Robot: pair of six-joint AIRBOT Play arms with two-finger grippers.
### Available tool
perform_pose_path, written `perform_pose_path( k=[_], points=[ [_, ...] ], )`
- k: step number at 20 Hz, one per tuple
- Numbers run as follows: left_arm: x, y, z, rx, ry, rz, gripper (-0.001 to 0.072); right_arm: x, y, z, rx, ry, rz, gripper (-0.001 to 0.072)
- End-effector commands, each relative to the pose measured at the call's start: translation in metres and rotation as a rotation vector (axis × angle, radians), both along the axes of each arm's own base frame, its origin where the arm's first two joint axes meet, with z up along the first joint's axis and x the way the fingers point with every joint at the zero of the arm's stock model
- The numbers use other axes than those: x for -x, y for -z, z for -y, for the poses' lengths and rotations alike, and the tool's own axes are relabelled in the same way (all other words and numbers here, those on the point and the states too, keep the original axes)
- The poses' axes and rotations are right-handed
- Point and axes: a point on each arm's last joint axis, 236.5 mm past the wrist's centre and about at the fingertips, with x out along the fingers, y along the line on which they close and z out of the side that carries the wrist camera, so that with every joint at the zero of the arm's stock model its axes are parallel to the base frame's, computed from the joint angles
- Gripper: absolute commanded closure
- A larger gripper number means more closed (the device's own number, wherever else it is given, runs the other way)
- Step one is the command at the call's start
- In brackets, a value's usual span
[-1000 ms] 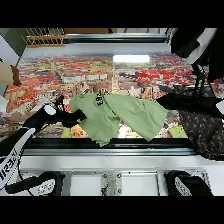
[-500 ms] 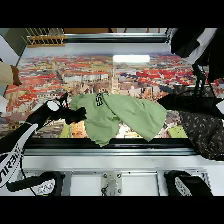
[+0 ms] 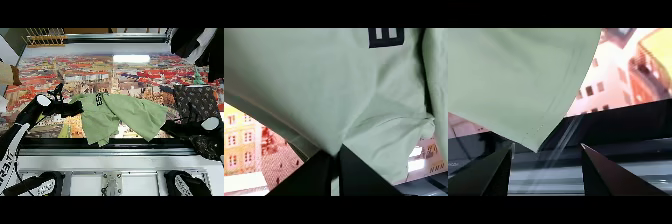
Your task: Fold the clothes and pants, and hang the long-sleeved shirts on hangers.
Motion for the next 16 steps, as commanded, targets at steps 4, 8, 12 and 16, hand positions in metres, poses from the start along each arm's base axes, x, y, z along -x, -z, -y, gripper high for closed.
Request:
perform_pose_path(
  k=[4,8,12,16],
  points=[
    [-0.001,0.003,-0.001,-0.001,0.000,-0.001,0.0700,0.004,0.042,-0.059,-0.098,-0.017,-0.003,0.0258],
    [-0.002,0.003,-0.002,-0.003,-0.002,0.001,0.0700,-0.002,0.054,-0.079,-0.111,-0.026,-0.006,0.0258],
    [-0.006,-0.003,-0.007,-0.004,0.001,0.012,0.0700,-0.017,0.039,-0.076,-0.075,-0.117,0.087,0.0700],
    [-0.049,-0.125,-0.063,-0.015,-0.063,0.259,0.0700,-0.083,-0.099,-0.012,0.130,-0.161,0.412,0.0701]
  ],
)
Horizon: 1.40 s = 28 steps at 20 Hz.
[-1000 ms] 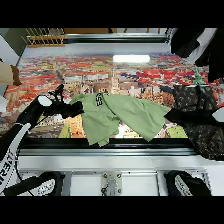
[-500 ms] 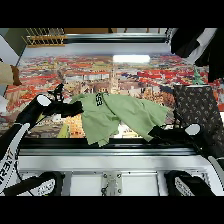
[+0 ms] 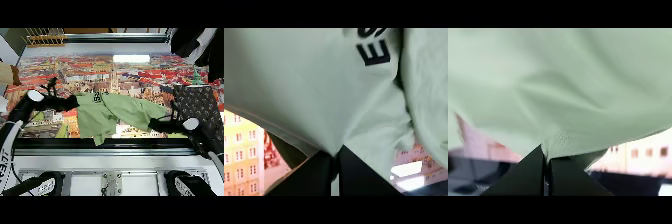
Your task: Fold the clothes and pants, and hang the long-sleeved shirts on hangers.
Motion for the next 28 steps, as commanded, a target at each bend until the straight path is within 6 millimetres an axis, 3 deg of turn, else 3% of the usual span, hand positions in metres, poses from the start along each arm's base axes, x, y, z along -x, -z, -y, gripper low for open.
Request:
perform_pose_path(
  k=[1,3,5,7,8,10,13,16,18,20,23,25,28],
  points=[
    [-0.021,-0.120,-0.050,-0.033,-0.058,0.239,0.0700,-0.036,-0.129,0.065,0.210,0.009,0.285,0.0702],
    [-0.011,-0.210,-0.073,-0.077,-0.095,0.427,0.0700,-0.036,-0.222,0.101,0.317,0.081,0.456,0.0701],
    [0.020,-0.291,-0.080,-0.134,-0.118,0.611,0.0700,-0.021,-0.292,0.119,0.378,0.142,0.579,0.0701],
    [0.058,-0.345,-0.075,-0.180,-0.130,0.755,0.0700,-0.003,-0.335,0.126,0.421,0.181,0.660,0.0701],
    [0.080,-0.368,-0.070,-0.198,-0.136,0.822,0.0700,0.007,-0.345,0.126,0.436,0.191,0.681,0.0701],
    [0.123,-0.398,-0.055,-0.222,-0.132,0.922,0.0700,0.025,-0.346,0.124,0.455,0.189,0.670,0.0701],
    [0.173,-0.429,-0.038,-0.219,-0.156,1.039,0.0700,0.049,-0.325,0.116,0.462,0.141,0.564,0.0702],
    [0.203,-0.458,-0.029,-0.206,-0.184,1.140,0.0701,0.068,-0.307,0.107,0.447,0.100,0.474,0.0702],
    [0.208,-0.478,-0.027,-0.220,-0.171,1.176,0.0701,0.081,-0.293,0.102,0.406,0.100,0.385,0.0702],
    [0.191,-0.479,-0.029,-0.227,-0.143,1.126,0.0701,0.091,-0.275,0.097,0.350,0.106,0.274,0.0702],
    [0.124,-0.439,-0.044,-0.174,-0.106,0.932,0.0701,0.082,-0.246,0.097,0.275,0.107,0.130,0.0702],
    [0.063,-0.392,-0.046,-0.122,-0.059,0.793,0.0701,0.064,-0.216,0.093,0.226,0.050,0.019,0.0703],
    [-0.034,-0.284,-0.036,-0.123,0.037,0.553,0.0700,0.021,-0.158,0.075,0.203,-0.100,-0.146,0.0702]
  ],
)
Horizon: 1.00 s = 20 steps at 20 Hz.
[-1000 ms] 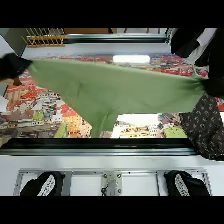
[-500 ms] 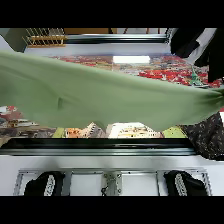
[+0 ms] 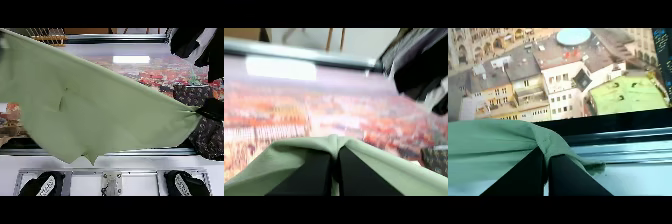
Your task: Fold the clothes and pants, and hang the long-sleeved shirts on hangers.
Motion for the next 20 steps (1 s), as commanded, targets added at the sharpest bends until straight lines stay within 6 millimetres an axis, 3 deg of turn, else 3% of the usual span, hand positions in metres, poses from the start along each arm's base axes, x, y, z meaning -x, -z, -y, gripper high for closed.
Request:
perform_pose_path(
  k=[1,4,6,7,8,9,10,11,13,15,17,20],
  points=[
    [-0.097,0.126,0.013,-0.044,0.074,-0.285,0.0701,-0.047,0.072,-0.022,-0.014,-0.134,-0.193,0.0702],
    [-0.159,0.223,0.028,-0.044,0.125,-0.471,0.0700,-0.122,0.130,-0.033,-0.009,-0.133,-0.160,0.0701],
    [-0.186,0.263,0.035,-0.038,0.141,-0.528,0.0700,-0.169,0.145,-0.031,-0.012,-0.088,-0.068,0.0688],
    [-0.196,0.274,0.037,-0.023,0.131,-0.547,0.0657,-0.193,0.144,-0.029,-0.020,-0.057,0.002,0.0586],
    [-0.204,0.279,0.036,-0.007,0.119,-0.556,0.0273,-0.212,0.139,-0.026,-0.022,-0.030,0.069,0.0387],
    [-0.211,0.280,0.035,0.006,0.106,-0.557,-0.0007,-0.228,0.128,-0.022,-0.026,-0.003,0.135,0.0228],
    [-0.213,0.280,0.028,0.021,0.083,-0.558,0.0037,-0.237,0.115,-0.017,-0.024,0.017,0.187,0.0184],
    [-0.211,0.277,0.019,0.031,0.063,-0.561,0.0037,-0.239,0.103,-0.011,-0.019,0.026,0.213,0.0200],
    [-0.194,0.277,-0.012,0.024,0.007,-0.588,0.0038,-0.229,0.080,0.001,-0.004,0.033,0.241,0.0222],
    [-0.159,0.293,-0.045,-0.025,-0.055,-0.657,0.0038,-0.204,0.061,0.001,0.028,-0.038,0.242,0.0222],
    [-0.108,0.329,-0.061,-0.048,-0.071,-0.768,0.0038,-0.170,0.053,-0.011,0.034,-0.099,0.209,0.0222],
    [-0.017,0.399,-0.064,0.007,-0.097,-0.980,0.0038,-0.128,0.055,-0.031,0.026,-0.148,0.183,0.0222]
  ],
)
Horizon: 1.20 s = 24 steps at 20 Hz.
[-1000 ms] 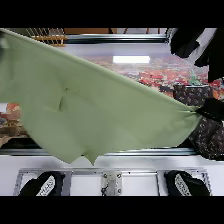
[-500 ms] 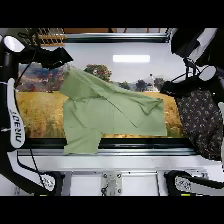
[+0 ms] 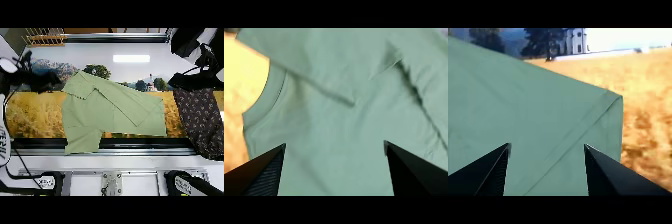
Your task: Fold the clothes and pants, and hang the long-sleeved shirts on hangers.
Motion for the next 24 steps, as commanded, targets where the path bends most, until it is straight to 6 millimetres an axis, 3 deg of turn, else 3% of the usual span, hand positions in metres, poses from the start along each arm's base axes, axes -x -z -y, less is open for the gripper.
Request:
perform_pose_path(
  k=[1,4,7,12,18,19,20,21,22,24],
  points=[
    [0.103,0.075,-0.008,0.022,-0.052,-0.215,0.0038,0.048,-0.001,-0.021,0.010,-0.071,-0.021,0.0222],
    [0.159,0.126,-0.005,0.059,-0.142,-0.301,0.0038,0.072,0.007,-0.039,0.006,-0.113,-0.033,0.0222],
    [0.179,0.150,0.001,0.081,-0.185,-0.325,0.0038,0.078,0.008,-0.053,-0.012,-0.145,-0.035,0.0222],
    [0.160,0.146,0.028,0.172,-0.160,-0.232,0.0038,0.078,0.005,-0.062,-0.047,-0.157,-0.032,0.0222],
    [0.156,0.147,0.057,0.136,-0.060,-0.205,0.0039,0.080,0.006,-0.063,-0.047,-0.160,-0.041,0.0222],
    [0.157,0.146,0.059,0.139,-0.054,-0.210,0.0078,0.083,0.007,-0.063,-0.048,-0.164,-0.052,0.0222],
    [0.159,0.146,0.060,0.143,-0.049,-0.218,0.0375,0.085,0.009,-0.062,-0.045,-0.166,-0.063,0.0222],
    [0.160,0.146,0.060,0.145,-0.050,-0.221,0.0600,0.088,0.010,-0.060,-0.042,-0.166,-0.076,0.0222],
    [0.161,0.146,0.058,0.150,-0.057,-0.225,0.0700,0.091,0.012,-0.057,-0.042,-0.162,-0.094,0.0221],
    [0.164,0.144,0.054,0.160,-0.068,-0.235,0.0700,0.103,0.024,-0.045,-0.050,-0.136,-0.155,0.0221]
  ],
)
